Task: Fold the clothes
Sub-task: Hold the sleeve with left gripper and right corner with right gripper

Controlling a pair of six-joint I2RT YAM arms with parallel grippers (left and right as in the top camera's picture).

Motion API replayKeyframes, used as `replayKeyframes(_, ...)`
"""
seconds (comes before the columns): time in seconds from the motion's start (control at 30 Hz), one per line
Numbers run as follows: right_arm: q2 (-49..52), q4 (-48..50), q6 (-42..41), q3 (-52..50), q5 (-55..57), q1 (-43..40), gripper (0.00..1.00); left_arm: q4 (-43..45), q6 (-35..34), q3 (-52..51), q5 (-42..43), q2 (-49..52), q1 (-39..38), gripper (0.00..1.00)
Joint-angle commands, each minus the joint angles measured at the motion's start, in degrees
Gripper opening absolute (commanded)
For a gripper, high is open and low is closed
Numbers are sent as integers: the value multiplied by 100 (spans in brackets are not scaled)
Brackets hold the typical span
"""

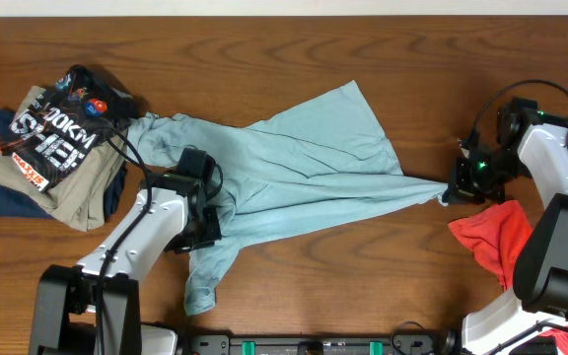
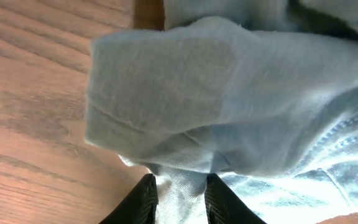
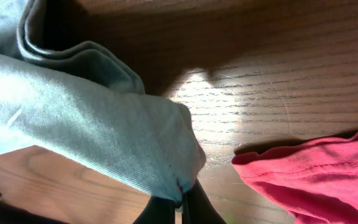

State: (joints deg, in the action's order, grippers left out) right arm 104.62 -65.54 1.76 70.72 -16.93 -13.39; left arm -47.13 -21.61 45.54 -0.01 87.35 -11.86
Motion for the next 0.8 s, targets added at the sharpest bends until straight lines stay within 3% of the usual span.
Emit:
replayKeyframes(0.0, 7, -7, 66, -28, 22, 103, 1, 48, -7, 98, -72, -55, -13, 28)
replayKeyframes(0.77, 7, -11, 66, -28, 22, 103, 1, 426, -9, -262, -72, -50, -13, 27)
